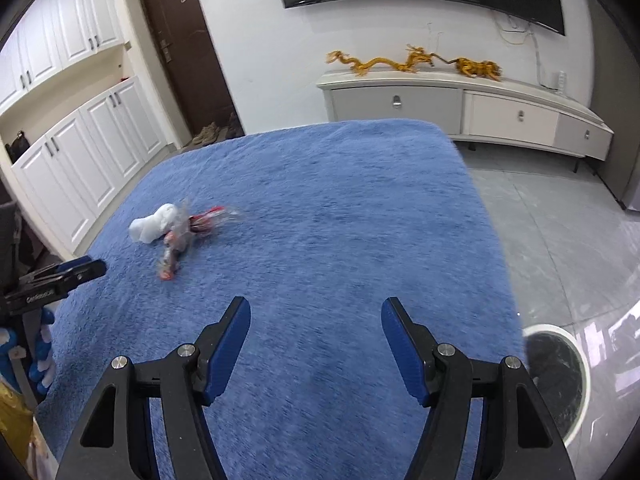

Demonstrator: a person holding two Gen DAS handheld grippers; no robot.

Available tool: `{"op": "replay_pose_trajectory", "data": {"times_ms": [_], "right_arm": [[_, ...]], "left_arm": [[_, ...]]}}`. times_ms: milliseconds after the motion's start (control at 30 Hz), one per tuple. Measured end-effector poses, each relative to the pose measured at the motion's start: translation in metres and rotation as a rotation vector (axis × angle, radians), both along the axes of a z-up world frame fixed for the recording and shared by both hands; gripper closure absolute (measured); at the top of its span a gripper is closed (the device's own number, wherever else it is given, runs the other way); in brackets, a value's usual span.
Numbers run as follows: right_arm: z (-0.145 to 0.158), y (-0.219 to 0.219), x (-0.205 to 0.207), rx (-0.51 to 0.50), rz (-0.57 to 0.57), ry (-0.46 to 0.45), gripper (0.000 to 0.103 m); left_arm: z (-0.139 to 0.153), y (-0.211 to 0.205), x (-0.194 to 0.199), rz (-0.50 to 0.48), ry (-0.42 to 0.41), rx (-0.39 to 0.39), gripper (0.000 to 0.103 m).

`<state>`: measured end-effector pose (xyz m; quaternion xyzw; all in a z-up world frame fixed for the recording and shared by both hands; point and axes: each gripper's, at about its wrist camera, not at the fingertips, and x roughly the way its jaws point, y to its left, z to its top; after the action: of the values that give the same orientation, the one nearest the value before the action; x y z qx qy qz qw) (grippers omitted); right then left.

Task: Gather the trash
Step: 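Move both tools back over the white tissue and clear wrapper, then grasp the white tissue with the left tool while the right tool grasps the clear wrapper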

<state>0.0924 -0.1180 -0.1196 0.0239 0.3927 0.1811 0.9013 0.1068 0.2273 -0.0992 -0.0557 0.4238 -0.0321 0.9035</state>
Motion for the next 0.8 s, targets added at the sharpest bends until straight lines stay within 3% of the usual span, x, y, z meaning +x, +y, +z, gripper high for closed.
{"op": "replay_pose_trajectory", "data": {"times_ms": [267,400,700,767,800], "right_arm": [[0.006,0.052,0.024,0.002,0.124,-0.025,0.037],[0.012,0.069,0.043,0.058,0.151,-0.032,0.037],[0.0,0.101,0.084,0.125,0.158,0.024,0.037],[-0.011,0.107,0.091,0.144,0.166,0.064,0.046],[-0.017,0.108,0.094,0.153,0.169,0.082,0.062]], "left_arm": [[0.012,-0.007,0.037,-0.044,-0.03,0.011,0.032],[0.014,-0.012,0.06,-0.078,-0.017,-0.028,0.032],[-0.009,-0.022,0.091,-0.122,0.018,0.011,0.032],[-0.016,-0.021,0.093,-0.127,0.031,-0.001,0.033],[-0.019,-0.021,0.093,-0.129,0.034,-0.002,0.04]]}}
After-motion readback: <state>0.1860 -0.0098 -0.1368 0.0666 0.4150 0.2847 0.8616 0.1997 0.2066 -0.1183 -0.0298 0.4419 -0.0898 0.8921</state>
